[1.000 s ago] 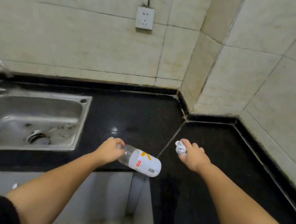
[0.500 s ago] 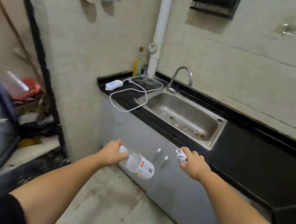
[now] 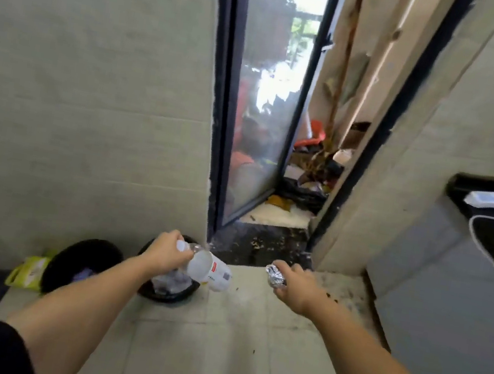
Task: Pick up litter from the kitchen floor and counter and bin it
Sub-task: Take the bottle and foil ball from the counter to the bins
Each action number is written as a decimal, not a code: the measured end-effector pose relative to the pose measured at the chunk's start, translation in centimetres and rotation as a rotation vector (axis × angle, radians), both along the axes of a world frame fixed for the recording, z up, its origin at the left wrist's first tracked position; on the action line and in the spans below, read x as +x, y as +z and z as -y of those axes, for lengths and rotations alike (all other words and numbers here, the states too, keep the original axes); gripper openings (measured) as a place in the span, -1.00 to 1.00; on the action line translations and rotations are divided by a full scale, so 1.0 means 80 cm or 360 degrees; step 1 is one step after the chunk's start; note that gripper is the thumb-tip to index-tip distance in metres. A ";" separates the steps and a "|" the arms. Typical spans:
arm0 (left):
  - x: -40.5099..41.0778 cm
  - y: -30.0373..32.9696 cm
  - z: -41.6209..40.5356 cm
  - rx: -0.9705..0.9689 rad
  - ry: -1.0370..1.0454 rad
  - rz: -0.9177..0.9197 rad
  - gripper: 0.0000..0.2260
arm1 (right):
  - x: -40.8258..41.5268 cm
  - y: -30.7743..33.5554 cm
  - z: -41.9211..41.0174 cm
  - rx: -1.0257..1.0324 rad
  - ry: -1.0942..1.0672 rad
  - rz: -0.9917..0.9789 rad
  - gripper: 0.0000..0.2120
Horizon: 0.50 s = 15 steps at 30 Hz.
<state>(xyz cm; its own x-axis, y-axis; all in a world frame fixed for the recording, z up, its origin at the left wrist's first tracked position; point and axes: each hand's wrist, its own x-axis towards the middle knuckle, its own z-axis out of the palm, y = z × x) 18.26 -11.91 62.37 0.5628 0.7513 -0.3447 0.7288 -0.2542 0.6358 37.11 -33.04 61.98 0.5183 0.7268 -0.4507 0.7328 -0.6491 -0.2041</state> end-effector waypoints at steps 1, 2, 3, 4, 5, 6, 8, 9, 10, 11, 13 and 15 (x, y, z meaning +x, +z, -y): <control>-0.018 -0.006 -0.012 -0.0020 0.0089 -0.0005 -0.77 | -0.004 -0.008 -0.025 -0.0017 0.0057 -0.0017 -0.47; -0.036 -0.013 -0.024 -0.0034 0.0169 -0.0020 -0.79 | -0.008 -0.015 -0.049 -0.0030 0.0106 -0.0039 -0.47; -0.053 -0.019 -0.035 -0.0045 0.0247 -0.0032 -0.80 | -0.010 -0.022 -0.072 -0.0035 0.0149 -0.0061 -0.46; -0.068 -0.025 -0.046 -0.0067 0.0331 -0.0035 -0.80 | -0.012 -0.030 -0.094 -0.0029 0.0181 -0.0080 -0.45; -0.082 -0.030 -0.056 -0.0089 0.0420 -0.0024 -0.79 | -0.013 -0.039 -0.115 -0.0011 0.0201 -0.0092 -0.44; -0.095 -0.035 -0.066 -0.0105 0.0510 -0.0019 -0.78 | -0.014 -0.048 -0.136 -0.0002 0.0217 -0.0103 -0.43; -0.119 -0.045 -0.082 -0.0094 0.0643 -0.0062 -0.79 | -0.022 -0.070 -0.171 -0.0028 0.0264 -0.0133 -0.43; -0.131 -0.051 -0.088 -0.0108 0.0694 -0.0092 -0.81 | -0.028 -0.081 -0.186 -0.0054 0.0285 -0.0160 -0.42; -0.142 -0.059 -0.094 -0.0132 0.0746 -0.0097 -0.82 | -0.035 -0.094 -0.199 -0.0077 0.0302 -0.0198 -0.41; -0.153 -0.068 -0.100 -0.0163 0.0787 -0.0098 -0.82 | -0.043 -0.106 -0.212 -0.0110 0.0325 -0.0237 -0.39; -0.173 -0.090 -0.116 -0.0239 0.0847 -0.0135 -0.76 | -0.059 -0.127 -0.240 -0.0192 0.0383 -0.0294 -0.37; -0.188 -0.118 -0.139 -0.0288 0.0853 -0.0190 -0.72 | -0.075 -0.146 -0.271 -0.0236 0.0428 -0.0330 -0.36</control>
